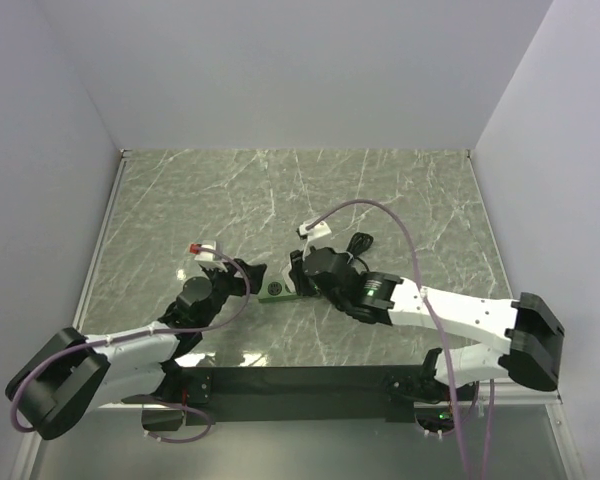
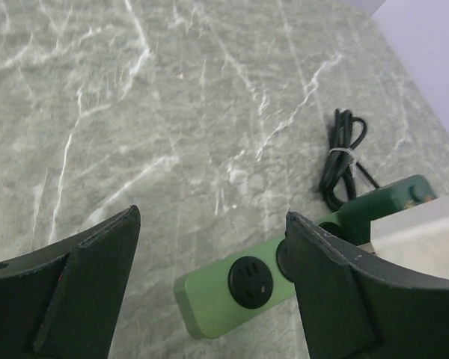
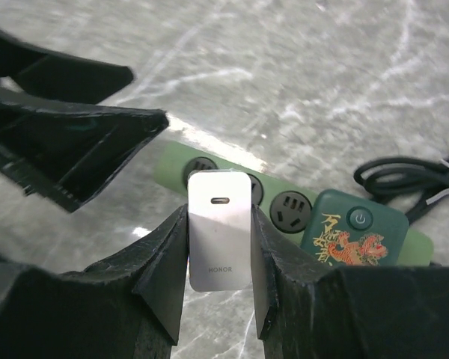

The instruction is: Insert the plug

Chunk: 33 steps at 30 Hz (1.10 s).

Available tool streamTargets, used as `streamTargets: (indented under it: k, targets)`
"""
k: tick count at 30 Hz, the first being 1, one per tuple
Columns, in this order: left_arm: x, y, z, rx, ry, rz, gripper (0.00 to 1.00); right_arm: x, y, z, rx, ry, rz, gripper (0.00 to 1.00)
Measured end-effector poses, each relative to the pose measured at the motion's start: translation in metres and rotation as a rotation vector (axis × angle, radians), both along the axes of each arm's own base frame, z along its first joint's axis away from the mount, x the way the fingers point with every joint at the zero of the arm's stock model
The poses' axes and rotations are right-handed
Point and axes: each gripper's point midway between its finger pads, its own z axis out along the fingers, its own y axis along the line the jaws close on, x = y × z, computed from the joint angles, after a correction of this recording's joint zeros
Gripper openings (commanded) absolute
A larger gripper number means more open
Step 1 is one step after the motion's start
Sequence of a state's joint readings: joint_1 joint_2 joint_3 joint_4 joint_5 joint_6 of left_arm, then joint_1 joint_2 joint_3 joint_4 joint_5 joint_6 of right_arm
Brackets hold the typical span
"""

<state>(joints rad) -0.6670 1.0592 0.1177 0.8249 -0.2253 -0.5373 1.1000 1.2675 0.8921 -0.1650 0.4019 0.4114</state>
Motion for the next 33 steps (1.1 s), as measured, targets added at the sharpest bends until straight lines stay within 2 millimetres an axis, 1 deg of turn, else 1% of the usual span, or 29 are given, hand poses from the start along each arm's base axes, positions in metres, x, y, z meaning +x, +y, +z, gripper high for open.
streamTargets:
  k: [5, 7, 9, 15, 19, 23, 29, 33]
  targets:
    - [0.0, -0.002, -0.023, 0.023, 0.064, -0.003, 0.85, 0.009, 0.001, -0.025, -0.105, 0.025, -0.094, 0.0]
    - [-0.001, -0.004, -0.033, 0.035, 0.092, -0.012, 0.85, 0.015, 0.002, -0.032, -0.147, 0.031, -0.128, 0.0]
    - [-0.001, -0.005, -0.037, 0.04, 0.101, -0.017, 0.85, 0.019, 0.004, -0.036, -0.174, 0.032, -0.153, 0.0]
    - [-0.001, -0.011, -0.04, 0.034, 0.101, -0.041, 0.85, 0.029, -0.003, -0.036, -0.241, 0.024, -0.231, 0.0]
    - [-0.001, -0.013, -0.05, 0.049, 0.126, -0.053, 0.85, 0.029, -0.011, -0.036, -0.269, 0.029, -0.258, 0.0]
    - [-0.003, -0.017, -0.059, 0.056, 0.148, -0.073, 0.85, 0.026, -0.018, -0.042, -0.295, 0.049, -0.274, 0.0]
    - [-0.003, -0.022, -0.059, 0.05, 0.148, -0.094, 0.85, 0.027, -0.023, -0.059, -0.357, 0.073, -0.309, 0.0]
    - [-0.003, -0.024, -0.058, 0.046, 0.143, -0.101, 0.85, 0.032, -0.022, -0.06, -0.377, 0.066, -0.334, 0.0]
